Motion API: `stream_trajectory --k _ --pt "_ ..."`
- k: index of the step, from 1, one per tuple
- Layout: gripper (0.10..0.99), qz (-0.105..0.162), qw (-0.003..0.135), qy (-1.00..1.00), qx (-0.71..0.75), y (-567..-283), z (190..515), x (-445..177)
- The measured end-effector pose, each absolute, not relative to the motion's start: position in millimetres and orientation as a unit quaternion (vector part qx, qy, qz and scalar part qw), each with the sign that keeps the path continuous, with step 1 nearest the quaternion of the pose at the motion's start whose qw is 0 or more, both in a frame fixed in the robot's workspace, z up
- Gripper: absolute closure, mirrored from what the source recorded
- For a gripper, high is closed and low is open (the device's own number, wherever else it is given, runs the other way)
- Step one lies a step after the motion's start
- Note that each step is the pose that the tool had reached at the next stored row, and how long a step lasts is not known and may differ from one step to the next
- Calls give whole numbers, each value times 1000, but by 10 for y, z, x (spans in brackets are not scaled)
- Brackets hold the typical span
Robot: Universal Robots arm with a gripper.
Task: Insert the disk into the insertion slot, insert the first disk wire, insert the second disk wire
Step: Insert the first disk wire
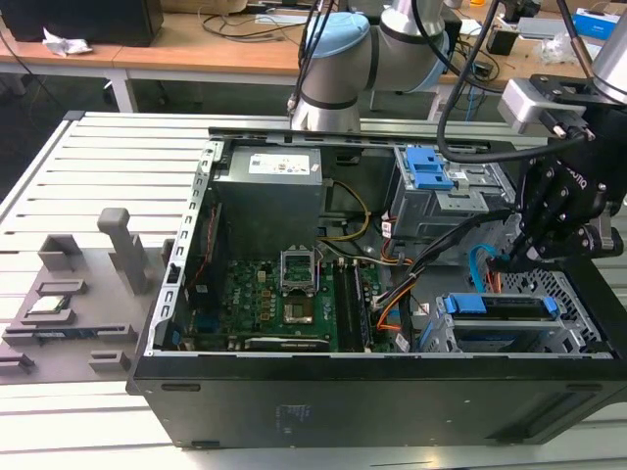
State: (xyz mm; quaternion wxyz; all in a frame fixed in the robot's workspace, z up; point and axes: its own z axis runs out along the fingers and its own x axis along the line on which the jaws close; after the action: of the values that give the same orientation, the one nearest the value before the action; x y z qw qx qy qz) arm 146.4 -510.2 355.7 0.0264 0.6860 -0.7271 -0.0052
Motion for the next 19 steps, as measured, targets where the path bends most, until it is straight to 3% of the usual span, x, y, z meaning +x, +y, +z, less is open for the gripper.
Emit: stream_trajectory --k 8,19 --pt "922 -5 26 -727 686 -5343 3551 1464" --pt "922 -5 27 -729 684 -5362 3443 1514"
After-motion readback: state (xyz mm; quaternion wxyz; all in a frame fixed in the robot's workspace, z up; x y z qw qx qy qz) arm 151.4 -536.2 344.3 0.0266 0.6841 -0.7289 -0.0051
